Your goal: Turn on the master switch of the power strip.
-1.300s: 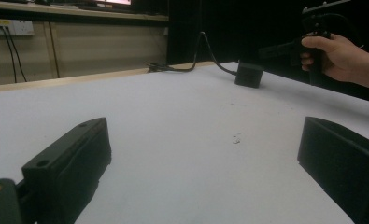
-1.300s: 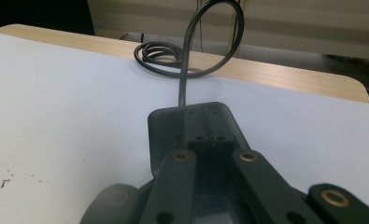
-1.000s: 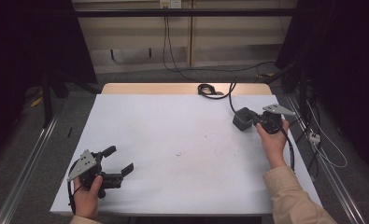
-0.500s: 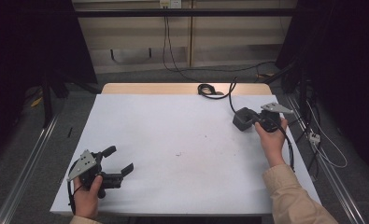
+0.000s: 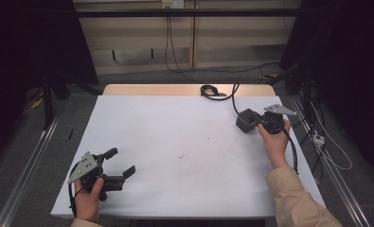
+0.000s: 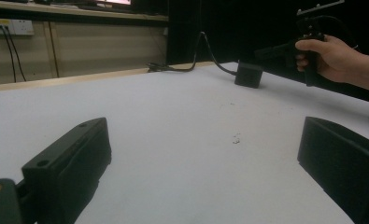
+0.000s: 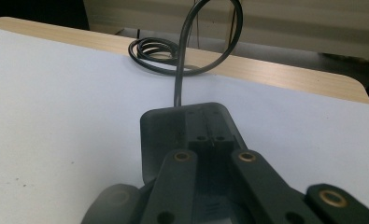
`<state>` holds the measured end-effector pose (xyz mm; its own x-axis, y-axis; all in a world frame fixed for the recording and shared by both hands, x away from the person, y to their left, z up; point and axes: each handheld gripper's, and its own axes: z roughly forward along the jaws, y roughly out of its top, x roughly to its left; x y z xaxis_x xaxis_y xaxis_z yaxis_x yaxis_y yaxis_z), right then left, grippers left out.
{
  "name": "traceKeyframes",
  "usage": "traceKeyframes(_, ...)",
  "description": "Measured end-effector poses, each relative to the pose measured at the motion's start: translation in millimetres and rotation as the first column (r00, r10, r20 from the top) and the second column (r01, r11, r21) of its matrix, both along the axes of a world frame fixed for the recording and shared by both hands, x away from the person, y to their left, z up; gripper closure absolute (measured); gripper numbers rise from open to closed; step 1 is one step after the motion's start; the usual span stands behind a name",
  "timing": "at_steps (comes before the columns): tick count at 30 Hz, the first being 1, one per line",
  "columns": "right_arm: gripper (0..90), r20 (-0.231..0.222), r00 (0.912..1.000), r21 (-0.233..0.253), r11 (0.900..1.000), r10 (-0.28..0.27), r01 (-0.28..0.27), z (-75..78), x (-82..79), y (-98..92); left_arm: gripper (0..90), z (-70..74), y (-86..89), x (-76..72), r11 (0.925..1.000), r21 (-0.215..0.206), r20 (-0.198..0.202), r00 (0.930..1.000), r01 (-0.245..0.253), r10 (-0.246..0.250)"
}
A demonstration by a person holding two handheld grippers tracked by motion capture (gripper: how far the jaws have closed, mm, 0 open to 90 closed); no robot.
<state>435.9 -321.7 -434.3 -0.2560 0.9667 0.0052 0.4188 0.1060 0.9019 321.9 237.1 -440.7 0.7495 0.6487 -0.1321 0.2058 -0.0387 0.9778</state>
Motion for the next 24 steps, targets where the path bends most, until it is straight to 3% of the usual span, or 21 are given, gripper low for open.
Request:
traceKeyframes(17,90.0,0.006,1.0000,0.018,1.000,0.003,-0.003,-2.2,0.3,-2.6,2.5,-0.1,-0.5,0.0,1.0000,0.000,0.000,1.0000,0.001,-0.001)
traceKeyframes(24,90.0,0.006,1.0000,-0.004,1.000,0.004,-0.004,-2.3,0.2,-1.2,2.5,0.5,-0.5,-0.5,1.0000,-0.001,0.001,1.0000,0.001,-0.001)
